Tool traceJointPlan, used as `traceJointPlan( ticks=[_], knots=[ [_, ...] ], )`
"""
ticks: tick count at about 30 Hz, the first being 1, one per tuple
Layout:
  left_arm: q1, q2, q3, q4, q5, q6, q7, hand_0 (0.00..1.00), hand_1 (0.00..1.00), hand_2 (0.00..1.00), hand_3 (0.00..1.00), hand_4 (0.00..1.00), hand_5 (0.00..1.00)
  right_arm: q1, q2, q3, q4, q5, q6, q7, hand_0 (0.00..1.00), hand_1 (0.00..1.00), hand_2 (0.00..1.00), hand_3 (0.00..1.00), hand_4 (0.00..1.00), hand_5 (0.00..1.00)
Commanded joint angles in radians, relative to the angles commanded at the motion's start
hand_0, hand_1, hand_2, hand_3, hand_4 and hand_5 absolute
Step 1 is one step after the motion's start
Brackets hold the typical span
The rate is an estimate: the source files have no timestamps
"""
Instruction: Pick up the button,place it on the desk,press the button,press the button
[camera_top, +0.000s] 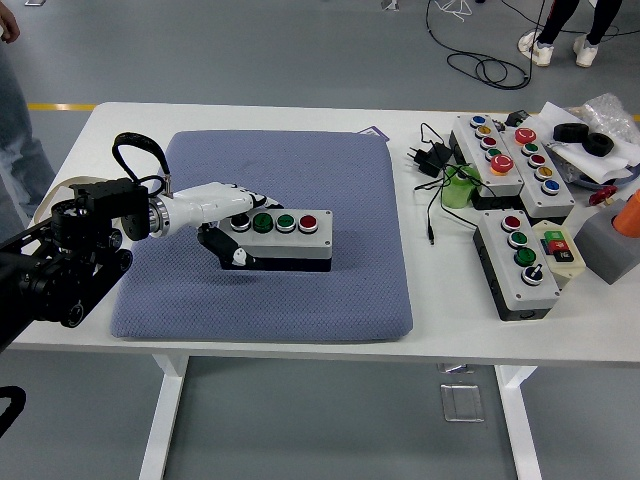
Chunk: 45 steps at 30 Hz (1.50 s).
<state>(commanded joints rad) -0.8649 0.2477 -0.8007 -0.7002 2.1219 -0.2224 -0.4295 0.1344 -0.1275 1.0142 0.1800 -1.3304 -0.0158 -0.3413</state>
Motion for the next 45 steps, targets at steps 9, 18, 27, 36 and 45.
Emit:
traceJointPlan(
  ticks=[9, 18, 27, 36, 45],
  knots=[
    [0.046, 0.009, -0.121, -0.095, -0.049, -0.072, 0.032, 0.985, 0.972, 0.998, 0.998, 0.998, 0.655, -0.005, 0.0, 0.0, 0.0, 0.004, -0.002, 0.001, 0.65, 0.637, 0.671, 0.582, 0.381, 0.242],
    [0.098, 0.036, -0.283, -0.375, -0.112, -0.053, 0.223, 0.388, 0.551, 0.748, 0.959, 0.871, 0.906, -0.011, -0.001, 0.005, 0.0, -0.002, -0.002, 0.001, 0.65, 0.637, 0.671, 0.582, 0.381, 0.243],
    [0.115, 0.058, -0.264, -0.534, 0.012, -0.025, 0.323, 0.02, 0.026, 0.083, 0.948, 0.405, 0.002, -0.009, 0.0, 0.005, 0.0, 0.001, -0.002, 0.001, 0.649, 0.637, 0.669, 0.582, 0.38, 0.244],
    [0.114, 0.06, -0.258, -0.551, 0.032, -0.039, 0.345, 0.01, 0.002, 0.058, 0.954, 0.237, 0.002, -0.006, 0.0, 0.003, 0.0, 0.003, -0.002, 0.0, 0.649, 0.638, 0.669, 0.582, 0.381, 0.244],
    [0.12, 0.063, -0.239, -0.554, 0.041, -0.024, 0.348, 0.021, 0.002, 0.012, 0.946, 0.247, 0.002, -0.006, -0.001, 0.003, 0.0, 0.002, -0.002, 0.001, 0.649, 0.637, 0.669, 0.582, 0.381, 0.243]
  ],
)
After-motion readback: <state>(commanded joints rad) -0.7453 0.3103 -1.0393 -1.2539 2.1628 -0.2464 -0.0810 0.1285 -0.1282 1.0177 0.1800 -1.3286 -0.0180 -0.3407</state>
